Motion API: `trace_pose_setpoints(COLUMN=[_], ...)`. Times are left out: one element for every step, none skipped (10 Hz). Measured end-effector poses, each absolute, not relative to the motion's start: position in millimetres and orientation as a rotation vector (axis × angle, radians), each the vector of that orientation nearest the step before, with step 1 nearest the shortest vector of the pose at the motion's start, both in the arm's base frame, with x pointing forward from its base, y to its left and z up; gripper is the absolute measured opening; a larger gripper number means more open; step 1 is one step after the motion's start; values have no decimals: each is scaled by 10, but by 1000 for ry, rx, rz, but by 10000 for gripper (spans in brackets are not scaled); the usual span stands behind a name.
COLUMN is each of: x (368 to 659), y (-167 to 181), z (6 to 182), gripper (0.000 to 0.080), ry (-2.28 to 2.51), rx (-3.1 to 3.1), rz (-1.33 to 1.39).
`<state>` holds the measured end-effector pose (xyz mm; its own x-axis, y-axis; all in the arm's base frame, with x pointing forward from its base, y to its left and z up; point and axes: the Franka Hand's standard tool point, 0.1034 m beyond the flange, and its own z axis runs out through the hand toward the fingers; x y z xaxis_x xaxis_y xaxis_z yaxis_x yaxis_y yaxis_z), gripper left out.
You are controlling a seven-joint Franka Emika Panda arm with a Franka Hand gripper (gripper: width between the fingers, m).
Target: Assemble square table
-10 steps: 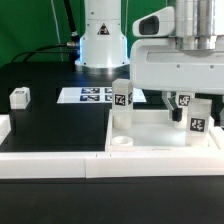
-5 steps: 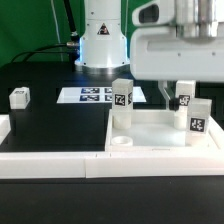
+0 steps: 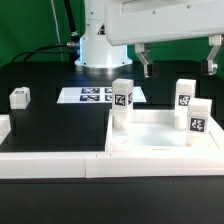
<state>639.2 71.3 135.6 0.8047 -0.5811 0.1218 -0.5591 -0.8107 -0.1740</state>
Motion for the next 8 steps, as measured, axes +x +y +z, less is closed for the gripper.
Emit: trace_pose_setpoints(x=[6391, 6391, 6390, 6390, 6389, 6392, 6346, 6218], y=[712, 712, 712, 712, 711, 693, 594, 467], z=[1352, 1352, 1351, 1349, 1347, 1349, 1354, 1383], gripper=[649, 649, 649, 649, 649, 649, 649, 649], ry=[908, 908, 908, 908, 908, 893, 799, 715], rx=[-2861, -2861, -2861, -2861, -2861, -2865, -2890, -2918], rz=[-255, -255, -255, -255, -255, -266, -315, -327])
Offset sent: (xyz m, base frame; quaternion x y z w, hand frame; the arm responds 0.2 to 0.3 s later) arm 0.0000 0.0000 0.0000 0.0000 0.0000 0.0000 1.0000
